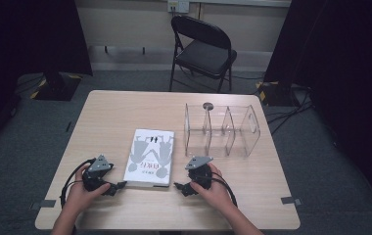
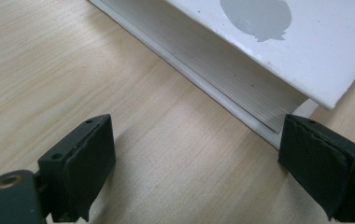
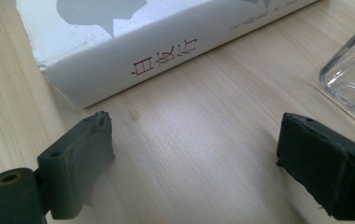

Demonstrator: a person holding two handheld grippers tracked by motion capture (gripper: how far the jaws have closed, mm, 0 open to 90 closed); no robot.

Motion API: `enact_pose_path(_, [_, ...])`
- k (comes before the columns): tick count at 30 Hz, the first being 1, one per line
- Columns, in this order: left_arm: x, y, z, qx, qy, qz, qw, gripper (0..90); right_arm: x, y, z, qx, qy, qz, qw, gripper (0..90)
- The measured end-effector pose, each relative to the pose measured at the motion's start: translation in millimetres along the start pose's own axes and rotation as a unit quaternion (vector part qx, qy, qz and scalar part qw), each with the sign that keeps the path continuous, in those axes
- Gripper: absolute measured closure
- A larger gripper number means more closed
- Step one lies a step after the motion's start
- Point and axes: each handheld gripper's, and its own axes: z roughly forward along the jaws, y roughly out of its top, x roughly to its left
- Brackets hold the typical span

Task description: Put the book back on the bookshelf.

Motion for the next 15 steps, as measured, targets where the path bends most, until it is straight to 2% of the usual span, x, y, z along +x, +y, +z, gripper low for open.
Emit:
enact_pose_path(1, [-0.2, 0.0, -0.2, 0.001, 0.001, 0.0, 1.0, 10.2, 0.0, 0.0, 0.0, 0.0, 0.0, 0.0, 1.0, 9.9])
enact_pose_path(3, [-2.7, 0.1, -0.9, 0.007, -0.011, 0.002, 0.9999, 9.1, 1.9, 0.1, -0.1, 0.001, -0.002, 0.006, 1.0, 9.9])
enact_pose_path(6, [-8.1, 2.0, -3.8, 0.027, -0.037, 0.029, 0.9985, 8.6, 3.1, 1.3, 1.3, 0.0, 0.004, -0.002, 1.0, 9.8])
enact_pose_path(7, [-9.2, 1.8, -4.2, 0.028, -0.042, 0.037, 0.998, 8.6, 4.3, 2.3, 2.7, -0.002, 0.017, -0.016, 0.9997, 9.8])
enact_pose_path(8, [-13.6, 2.3, -1.2, 0.028, -0.042, 0.04, 0.9979, 7.8, 6.0, 3.0, 2.9, 0.0, 0.022, -0.018, 0.9996, 9.8])
enact_pose_path(9, [-17.1, 3.2, 1.5, 0.025, -0.044, 0.033, 0.9981, 2.8, 8.8, 4.6, 4.8, 0.0, 0.028, -0.023, 0.9993, 9.8])
enact_pose_path(10, [-19.3, 5.4, 3.6, 0.026, -0.048, 0.038, 0.9978, 1.9, 12.0, 6.8, 7.4, -0.003, 0.037, -0.034, 0.9987, 9.9])
enact_pose_path(11, [-19.9, 7.5, 4.6, 0.03, -0.05, 0.047, 0.9972, 4.5, 13.4, 7.6, 8.7, -0.006, 0.039, -0.034, 0.9986, 9.8])
enact_pose_path(12, [-22.0, 11.7, 5.8, 0.021, -0.053, 0.05, 0.9971, 10.1, 15.2, 8.6, 9.3, -0.002, 0.041, -0.035, 0.9985, 9.9])
enact_pose_path(13, [-22.0, 11.7, 5.8, 0.021, -0.053, 0.05, 0.9971, 19.6, 16.5, 9.4, 10.5, -0.004, 0.042, -0.038, 0.9984, 10.0])
enact_pose_path(15, [-24.3, 14.0, 8.2, 0.008, -0.049, 0.037, 0.9981, 22.7, 18.0, 10.4, 10.7, -0.001, 0.044, -0.038, 0.9983, 10.0])
